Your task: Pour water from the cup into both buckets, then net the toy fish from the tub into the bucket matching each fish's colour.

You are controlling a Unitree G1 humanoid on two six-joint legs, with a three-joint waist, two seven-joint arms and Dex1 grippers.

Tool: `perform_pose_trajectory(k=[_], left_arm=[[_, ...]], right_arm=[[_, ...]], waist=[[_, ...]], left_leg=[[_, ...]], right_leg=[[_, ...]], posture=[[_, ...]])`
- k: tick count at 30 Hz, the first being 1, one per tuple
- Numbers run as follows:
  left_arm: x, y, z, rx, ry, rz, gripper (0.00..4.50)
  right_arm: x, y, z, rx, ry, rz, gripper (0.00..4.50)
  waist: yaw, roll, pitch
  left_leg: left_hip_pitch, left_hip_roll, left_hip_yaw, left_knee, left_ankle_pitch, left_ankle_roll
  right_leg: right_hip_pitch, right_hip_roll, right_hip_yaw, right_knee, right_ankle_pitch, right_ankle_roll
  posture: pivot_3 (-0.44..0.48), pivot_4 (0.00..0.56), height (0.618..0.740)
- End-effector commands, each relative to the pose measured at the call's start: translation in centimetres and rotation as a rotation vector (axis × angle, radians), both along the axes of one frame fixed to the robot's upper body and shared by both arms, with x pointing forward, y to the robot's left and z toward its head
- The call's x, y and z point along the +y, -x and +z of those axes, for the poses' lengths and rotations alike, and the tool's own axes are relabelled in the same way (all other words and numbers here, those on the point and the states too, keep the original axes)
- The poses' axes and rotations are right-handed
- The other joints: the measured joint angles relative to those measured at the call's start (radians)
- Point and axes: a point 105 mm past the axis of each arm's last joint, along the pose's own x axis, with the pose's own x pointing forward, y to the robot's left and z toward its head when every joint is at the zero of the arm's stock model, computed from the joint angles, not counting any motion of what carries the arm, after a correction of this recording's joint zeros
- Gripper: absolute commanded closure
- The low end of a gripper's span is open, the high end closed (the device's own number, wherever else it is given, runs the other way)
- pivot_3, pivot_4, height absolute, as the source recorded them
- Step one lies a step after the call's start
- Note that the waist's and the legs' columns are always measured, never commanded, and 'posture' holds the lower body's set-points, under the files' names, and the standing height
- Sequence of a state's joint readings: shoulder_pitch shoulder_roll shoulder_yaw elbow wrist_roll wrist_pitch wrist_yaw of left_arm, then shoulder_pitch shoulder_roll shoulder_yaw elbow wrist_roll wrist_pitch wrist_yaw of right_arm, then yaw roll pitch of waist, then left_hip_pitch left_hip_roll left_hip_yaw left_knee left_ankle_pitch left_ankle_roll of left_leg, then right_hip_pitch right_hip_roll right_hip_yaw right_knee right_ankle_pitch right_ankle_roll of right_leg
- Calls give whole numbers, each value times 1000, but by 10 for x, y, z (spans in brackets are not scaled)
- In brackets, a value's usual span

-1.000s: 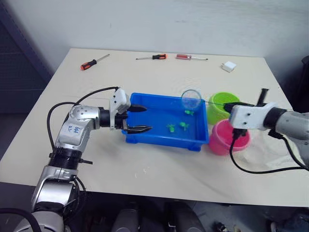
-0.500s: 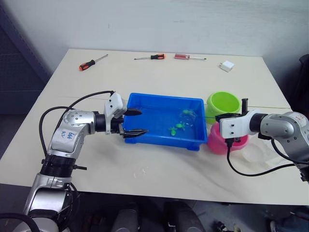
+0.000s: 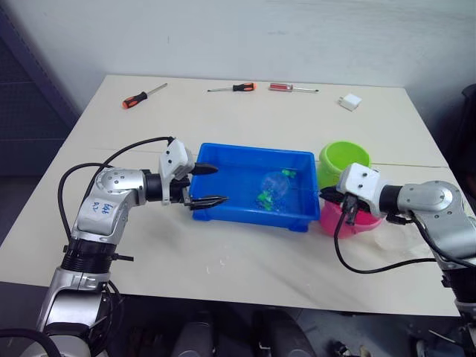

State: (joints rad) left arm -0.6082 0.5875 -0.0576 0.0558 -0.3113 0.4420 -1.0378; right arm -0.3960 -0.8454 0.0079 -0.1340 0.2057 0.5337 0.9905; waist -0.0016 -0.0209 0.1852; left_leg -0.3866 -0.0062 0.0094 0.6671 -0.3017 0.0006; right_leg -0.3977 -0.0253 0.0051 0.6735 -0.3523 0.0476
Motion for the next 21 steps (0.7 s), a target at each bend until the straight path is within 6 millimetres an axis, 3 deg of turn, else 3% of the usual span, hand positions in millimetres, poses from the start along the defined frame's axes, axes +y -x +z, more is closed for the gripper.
perform_pose_trajectory(k=[1,3,9,15,21], left_arm=[[0,-1,11,-41,24,-11,13],[1,-2,11,-40,26,-9,13],[14,-6,4,-42,-41,10,13],[22,-2,1,-37,-72,3,13],[21,4,-2,-23,-83,-6,13]], right_arm=[[2,12,13,131,-202,-68,4500],[1,13,16,131,-204,-89,4500],[7,7,30,-87,31,-30,4500],[14,-2,14,-174,272,85,4500],[22,-1,6,-185,342,192,4500]], waist=[[0,0,0],[-1,0,0],[-3,0,0],[-3,0,0],[-2,0,0]], left_leg=[[0,0,0,0,0,0],[0,0,0,0,0,0],[0,0,0,-1,-3,5],[0,0,0,-1,-3,5],[-1,0,0,-1,-3,4]], right_leg=[[0,0,0,0,0,0],[0,0,0,-1,0,0],[0,0,0,-4,0,0],[-1,0,0,-4,0,0],[-1,0,0,-4,0,0]], posture=[[0,150,740],[0,150,740],[0,150,740],[0,150,740],[0,150,740]])
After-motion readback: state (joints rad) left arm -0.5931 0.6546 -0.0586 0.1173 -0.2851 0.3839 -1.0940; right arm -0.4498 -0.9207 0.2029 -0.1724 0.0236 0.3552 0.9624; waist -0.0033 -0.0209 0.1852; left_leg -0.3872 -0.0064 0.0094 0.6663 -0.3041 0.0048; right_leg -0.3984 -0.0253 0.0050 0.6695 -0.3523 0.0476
